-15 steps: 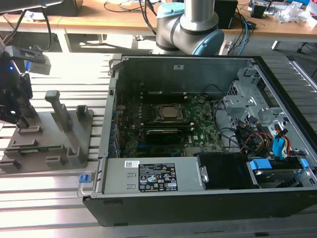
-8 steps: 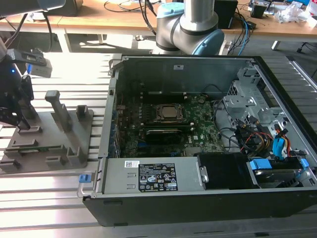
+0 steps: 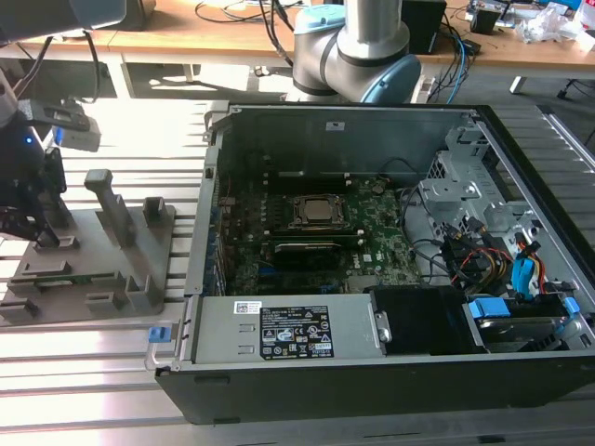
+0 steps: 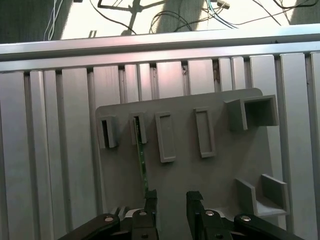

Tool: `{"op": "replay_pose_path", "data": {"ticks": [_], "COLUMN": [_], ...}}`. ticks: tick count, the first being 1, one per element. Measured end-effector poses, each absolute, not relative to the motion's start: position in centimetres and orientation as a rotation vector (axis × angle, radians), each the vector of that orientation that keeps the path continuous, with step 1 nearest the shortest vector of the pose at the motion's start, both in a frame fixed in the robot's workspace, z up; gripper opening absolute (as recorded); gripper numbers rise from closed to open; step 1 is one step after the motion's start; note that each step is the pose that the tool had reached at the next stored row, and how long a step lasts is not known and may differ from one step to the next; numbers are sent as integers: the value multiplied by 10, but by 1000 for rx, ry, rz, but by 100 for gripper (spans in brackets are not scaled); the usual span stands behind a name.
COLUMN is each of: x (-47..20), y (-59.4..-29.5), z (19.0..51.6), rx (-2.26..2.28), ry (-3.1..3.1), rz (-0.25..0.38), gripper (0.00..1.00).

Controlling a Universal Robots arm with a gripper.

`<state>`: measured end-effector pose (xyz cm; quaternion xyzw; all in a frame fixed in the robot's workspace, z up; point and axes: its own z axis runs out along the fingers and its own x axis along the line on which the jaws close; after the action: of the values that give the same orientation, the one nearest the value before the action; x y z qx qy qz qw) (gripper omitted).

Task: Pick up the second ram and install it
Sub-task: 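Pick up the second ram and move it above second insertion slot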

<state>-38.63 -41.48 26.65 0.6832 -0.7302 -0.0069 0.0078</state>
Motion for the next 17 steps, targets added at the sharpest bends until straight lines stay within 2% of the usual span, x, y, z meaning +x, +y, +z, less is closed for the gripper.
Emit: {"op": "replay_pose_path", "data": {"ticks": [17], "x": [-387], "y": [-438], "z": [234], "rx": [2137], "ry": [-2277], "rz": [-16], "gripper": [38]}}
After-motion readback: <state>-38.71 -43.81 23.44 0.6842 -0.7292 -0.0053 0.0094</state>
